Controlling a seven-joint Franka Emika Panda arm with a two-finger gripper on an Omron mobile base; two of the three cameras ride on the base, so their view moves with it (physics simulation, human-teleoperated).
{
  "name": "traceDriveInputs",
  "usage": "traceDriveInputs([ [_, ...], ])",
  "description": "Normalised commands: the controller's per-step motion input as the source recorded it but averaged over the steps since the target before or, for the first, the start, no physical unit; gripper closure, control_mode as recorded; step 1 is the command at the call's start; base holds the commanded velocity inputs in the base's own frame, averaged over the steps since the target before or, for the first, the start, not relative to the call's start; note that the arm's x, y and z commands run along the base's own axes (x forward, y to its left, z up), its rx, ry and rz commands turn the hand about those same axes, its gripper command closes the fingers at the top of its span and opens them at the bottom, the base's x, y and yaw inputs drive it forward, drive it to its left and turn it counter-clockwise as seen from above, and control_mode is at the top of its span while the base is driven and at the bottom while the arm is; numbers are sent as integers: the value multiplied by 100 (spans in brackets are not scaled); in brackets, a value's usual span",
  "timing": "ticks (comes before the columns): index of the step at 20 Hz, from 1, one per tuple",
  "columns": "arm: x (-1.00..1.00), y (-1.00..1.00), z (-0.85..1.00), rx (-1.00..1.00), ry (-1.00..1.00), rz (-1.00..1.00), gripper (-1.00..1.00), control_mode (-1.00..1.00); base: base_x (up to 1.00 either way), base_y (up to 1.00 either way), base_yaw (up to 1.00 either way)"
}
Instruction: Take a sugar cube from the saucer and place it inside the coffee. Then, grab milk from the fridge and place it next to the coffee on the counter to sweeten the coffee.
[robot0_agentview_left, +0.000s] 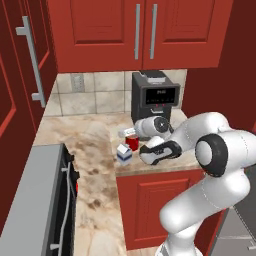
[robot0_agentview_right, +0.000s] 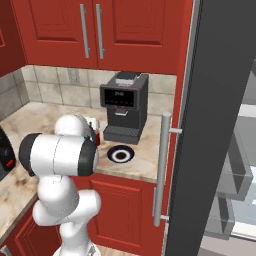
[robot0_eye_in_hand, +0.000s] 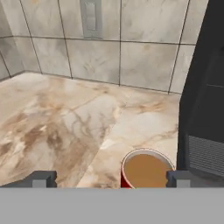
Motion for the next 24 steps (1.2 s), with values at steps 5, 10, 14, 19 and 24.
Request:
traceDriveInputs([
  [5, -27, 1, 100, 0, -9, -14, -100, -100, 0, 0, 0],
  [10, -100, -33, 97, 1, -15, -14, -100, -100, 0, 0, 0],
  [14, -100, -42, 92, 3, -19, -10, -100, -100, 0, 0, 0],
  [19, -100, -30, 90, 2, -13, -9, -100, -100, 0, 0, 0],
  [24, -100, -35, 74, 3, -15, -9, -100, -100, 0, 0, 0],
])
